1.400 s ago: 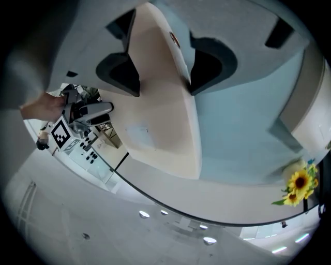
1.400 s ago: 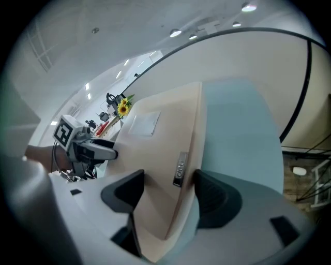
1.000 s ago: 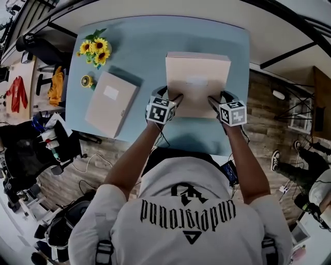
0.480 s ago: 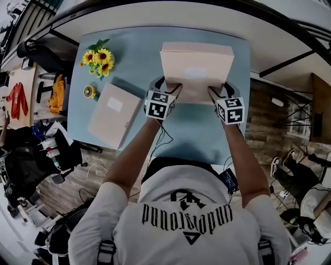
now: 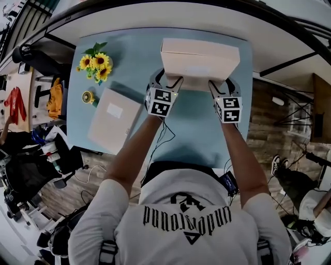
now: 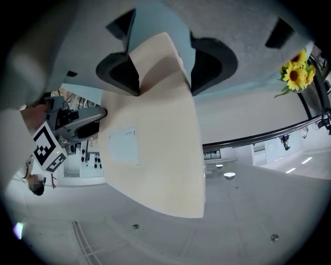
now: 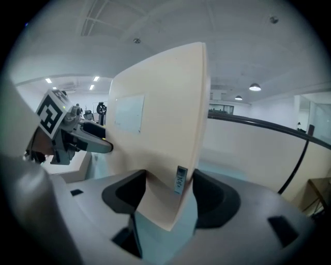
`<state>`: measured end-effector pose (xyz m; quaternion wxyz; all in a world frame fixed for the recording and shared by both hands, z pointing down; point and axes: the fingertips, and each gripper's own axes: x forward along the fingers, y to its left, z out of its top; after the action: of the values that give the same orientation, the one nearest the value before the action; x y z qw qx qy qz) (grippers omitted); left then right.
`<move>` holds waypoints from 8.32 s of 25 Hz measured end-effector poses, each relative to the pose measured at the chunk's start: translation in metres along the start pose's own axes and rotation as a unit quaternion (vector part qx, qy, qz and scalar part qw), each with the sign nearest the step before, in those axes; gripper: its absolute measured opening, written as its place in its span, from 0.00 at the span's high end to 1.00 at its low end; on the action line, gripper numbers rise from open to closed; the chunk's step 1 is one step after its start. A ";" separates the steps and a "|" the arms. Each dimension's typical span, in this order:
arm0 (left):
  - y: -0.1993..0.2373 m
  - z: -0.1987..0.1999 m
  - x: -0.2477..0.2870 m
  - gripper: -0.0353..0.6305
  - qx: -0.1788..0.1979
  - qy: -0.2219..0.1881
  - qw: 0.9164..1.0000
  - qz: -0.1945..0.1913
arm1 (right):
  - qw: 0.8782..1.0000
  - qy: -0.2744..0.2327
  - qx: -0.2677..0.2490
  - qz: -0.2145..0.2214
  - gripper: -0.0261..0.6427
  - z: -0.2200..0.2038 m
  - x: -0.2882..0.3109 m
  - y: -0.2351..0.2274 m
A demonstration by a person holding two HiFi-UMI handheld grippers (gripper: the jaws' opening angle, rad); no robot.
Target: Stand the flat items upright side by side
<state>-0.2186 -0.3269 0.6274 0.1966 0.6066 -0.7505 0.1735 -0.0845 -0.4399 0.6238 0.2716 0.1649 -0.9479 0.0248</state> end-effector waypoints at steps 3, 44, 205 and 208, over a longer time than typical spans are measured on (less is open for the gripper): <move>0.006 -0.002 0.013 0.46 0.010 -0.001 1.000 0.004 | 1.000 -0.008 -0.009 -0.017 0.54 -0.001 0.013 -0.006; -0.001 -0.006 -0.006 0.40 0.005 -0.039 0.999 0.022 | 1.000 -0.023 0.003 -0.017 0.40 -0.019 -0.010 -0.004; 0.215 -0.234 -0.265 0.44 -0.097 0.206 0.947 -0.225 | 0.932 0.143 0.330 0.036 0.53 -0.057 -0.003 0.448; 0.206 -0.225 -0.262 0.44 -0.103 0.195 0.951 -0.218 | 0.939 0.135 0.315 0.036 0.53 -0.051 -0.008 0.434</move>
<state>-0.3525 0.0483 0.6846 0.4339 0.6863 -0.5605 0.1633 -0.1935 -0.0211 0.6820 0.3299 0.2034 -0.8512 0.3539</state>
